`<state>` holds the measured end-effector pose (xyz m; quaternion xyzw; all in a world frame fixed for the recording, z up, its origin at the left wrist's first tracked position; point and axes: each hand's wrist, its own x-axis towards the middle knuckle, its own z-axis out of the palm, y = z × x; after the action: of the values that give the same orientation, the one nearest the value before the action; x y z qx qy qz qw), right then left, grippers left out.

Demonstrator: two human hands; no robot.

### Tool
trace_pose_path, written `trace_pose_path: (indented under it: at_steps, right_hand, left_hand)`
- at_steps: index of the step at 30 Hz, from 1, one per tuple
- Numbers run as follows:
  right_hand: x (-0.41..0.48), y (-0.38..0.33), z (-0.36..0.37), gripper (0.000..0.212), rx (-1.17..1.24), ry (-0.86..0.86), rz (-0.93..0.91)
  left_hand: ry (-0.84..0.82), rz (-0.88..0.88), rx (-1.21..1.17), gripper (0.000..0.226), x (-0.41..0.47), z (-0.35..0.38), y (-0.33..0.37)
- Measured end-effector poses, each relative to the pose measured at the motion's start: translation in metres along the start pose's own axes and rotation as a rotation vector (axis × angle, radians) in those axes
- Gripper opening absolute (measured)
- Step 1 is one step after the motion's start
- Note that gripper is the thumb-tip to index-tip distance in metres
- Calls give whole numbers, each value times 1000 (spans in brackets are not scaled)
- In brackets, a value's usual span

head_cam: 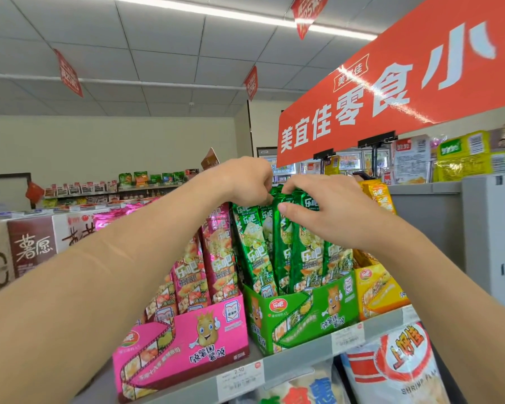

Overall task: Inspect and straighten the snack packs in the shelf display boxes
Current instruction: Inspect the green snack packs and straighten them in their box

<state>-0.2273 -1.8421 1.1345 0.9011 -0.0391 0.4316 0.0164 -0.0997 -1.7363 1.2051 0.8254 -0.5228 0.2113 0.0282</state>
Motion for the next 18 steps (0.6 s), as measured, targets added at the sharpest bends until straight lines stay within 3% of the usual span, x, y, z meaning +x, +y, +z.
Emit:
trace_pose_path:
  at_steps: [4, 6, 11, 14, 18]
  right_hand:
    - [3, -2, 1, 27, -70, 28, -10]
    - [3, -3, 2, 27, -73, 31, -14]
    - [1, -5, 3, 30, -129, 32, -13]
    - [2, -9, 2, 44, -137, 2, -7]
    - [3, -7, 8, 54, -70, 58, 7]
  left_hand:
    - [79, -58, -89, 17, 3, -6, 0]
    - [202, -90, -102, 15, 2, -12, 0]
    - [795, -213, -85, 26, -13, -12, 1]
    - [1173, -142, -238, 24, -32, -17, 2]
    - [1499, -30, -372, 24, -57, -31, -2]
